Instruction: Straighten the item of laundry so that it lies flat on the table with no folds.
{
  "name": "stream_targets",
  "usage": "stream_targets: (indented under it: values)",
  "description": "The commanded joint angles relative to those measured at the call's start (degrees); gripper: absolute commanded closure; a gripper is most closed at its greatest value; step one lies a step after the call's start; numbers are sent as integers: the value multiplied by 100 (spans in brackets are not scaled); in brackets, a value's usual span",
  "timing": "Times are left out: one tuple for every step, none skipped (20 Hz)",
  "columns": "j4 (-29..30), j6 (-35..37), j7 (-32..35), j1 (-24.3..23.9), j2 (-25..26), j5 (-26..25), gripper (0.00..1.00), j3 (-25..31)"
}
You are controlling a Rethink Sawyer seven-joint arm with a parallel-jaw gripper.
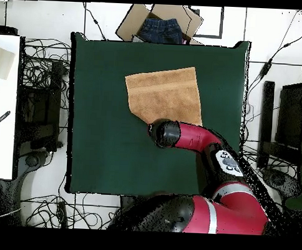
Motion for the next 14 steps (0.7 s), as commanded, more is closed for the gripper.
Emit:
stream_targets:
  values:
    - [-91,730,-898,-335,99,-437,0,1142]
    - [-30,857,-1154,-462,45,-501,0,1314]
    - [22,953,-1171,-479,-28,-519,0,1375]
    - [73,1049,-1189,-496,-100,-536,0,1436]
    - [124,1145,-1206,-513,-173,-554,0,1497]
    - [137,1221,-1177,-515,-202,-570,0,1515]
    - [150,1297,-1147,-517,-230,-586,0,1532]
    - [163,1373,-1117,-519,-258,-602,0,1550]
    - [185,1456,-1060,-494,-348,-615,0,1539]
    - [206,1538,-1004,-470,-437,-628,0,1529]
    - [216,1600,-985,-469,-473,-634,0,1542]
    - [225,1662,-965,-469,-510,-641,0,1554]
    - [234,1723,-946,-469,-547,-647,0,1567]
    - [243,1785,-927,-468,-583,-653,0,1580]
